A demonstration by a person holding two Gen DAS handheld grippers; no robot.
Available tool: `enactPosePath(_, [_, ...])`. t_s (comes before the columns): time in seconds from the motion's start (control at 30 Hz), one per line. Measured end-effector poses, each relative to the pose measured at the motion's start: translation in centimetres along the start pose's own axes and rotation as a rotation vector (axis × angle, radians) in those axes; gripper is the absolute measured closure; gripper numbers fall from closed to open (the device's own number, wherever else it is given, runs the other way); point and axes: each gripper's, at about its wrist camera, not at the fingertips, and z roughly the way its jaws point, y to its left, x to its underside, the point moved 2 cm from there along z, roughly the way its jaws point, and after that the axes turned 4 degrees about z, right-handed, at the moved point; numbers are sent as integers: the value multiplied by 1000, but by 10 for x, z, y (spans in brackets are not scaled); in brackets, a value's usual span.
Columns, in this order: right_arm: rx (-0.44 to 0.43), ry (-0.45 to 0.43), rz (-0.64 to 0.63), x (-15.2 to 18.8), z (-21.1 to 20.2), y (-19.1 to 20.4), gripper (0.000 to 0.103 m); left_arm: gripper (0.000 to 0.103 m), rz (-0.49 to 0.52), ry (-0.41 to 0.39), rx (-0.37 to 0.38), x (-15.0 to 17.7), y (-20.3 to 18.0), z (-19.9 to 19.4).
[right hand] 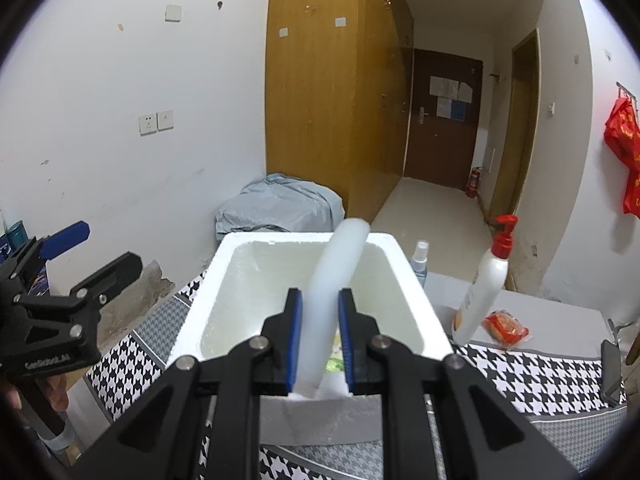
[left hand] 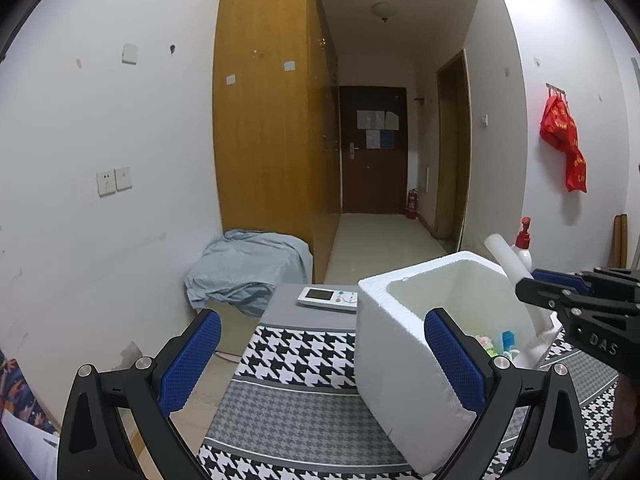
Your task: Organize soft objects
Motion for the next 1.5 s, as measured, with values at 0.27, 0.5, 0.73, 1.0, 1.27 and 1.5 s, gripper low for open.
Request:
enactPosePath(0.27, [-11, 26, 16, -4, 20, -2, 78, 1, -38, 8, 0, 8, 8, -3])
enactPosePath(0.5, [-14, 35, -9, -3, 26, 5, 64, 1, -36, 9, -4, 12, 9, -6])
enactPosePath(0.73, [-10, -3, 1, -3, 14, 4, 20, 1, -36, 6, -8, 12, 10, -9])
enactPosePath(1.0, [-7, -34, -5, -2, -4, 0, 12, 1, -50, -7, 0, 9, 7, -19])
enactPosePath(1.27, [1, -80, 22, -1, -33, -9, 12, 1, -40, -36, 29, 3, -4, -37])
enactPosePath(1.5, [15, -148, 56, 4, -69, -24, 12, 1, -8, -67, 67, -4, -25, -55])
